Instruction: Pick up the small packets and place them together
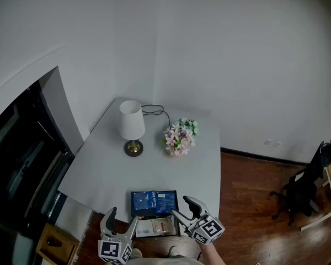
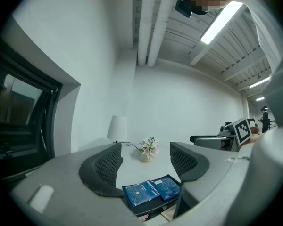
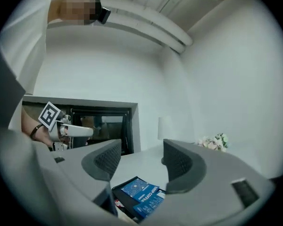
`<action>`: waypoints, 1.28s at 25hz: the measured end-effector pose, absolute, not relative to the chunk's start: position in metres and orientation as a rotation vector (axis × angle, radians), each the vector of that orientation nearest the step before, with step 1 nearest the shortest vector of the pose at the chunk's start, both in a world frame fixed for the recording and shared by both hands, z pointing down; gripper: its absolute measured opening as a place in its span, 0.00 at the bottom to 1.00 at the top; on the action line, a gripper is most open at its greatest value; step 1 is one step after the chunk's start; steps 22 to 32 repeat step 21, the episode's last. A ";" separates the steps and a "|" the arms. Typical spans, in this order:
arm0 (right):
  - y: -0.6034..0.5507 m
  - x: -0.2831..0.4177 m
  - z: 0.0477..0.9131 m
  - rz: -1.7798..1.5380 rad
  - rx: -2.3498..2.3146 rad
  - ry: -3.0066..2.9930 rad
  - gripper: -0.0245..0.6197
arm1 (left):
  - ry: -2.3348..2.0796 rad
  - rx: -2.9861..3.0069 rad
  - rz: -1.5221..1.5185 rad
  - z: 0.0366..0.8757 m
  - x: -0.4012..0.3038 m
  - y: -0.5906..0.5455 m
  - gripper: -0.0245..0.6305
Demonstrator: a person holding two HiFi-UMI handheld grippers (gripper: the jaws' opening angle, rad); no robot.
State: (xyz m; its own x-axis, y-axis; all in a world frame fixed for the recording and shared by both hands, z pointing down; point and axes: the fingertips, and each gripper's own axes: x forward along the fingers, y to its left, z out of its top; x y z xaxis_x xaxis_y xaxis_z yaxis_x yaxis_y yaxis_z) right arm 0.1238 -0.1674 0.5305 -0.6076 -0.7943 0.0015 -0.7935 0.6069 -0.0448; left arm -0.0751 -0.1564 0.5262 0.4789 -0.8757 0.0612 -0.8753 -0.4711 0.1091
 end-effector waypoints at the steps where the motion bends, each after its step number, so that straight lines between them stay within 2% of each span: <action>1: -0.166 0.127 0.529 -0.070 -1.390 2.784 0.50 | -1.527 2.601 0.000 0.526 -0.071 -0.157 0.55; 32: -0.148 0.147 0.520 -0.047 -1.389 2.754 0.50 | -1.478 2.649 -0.021 0.518 -0.038 -0.151 0.55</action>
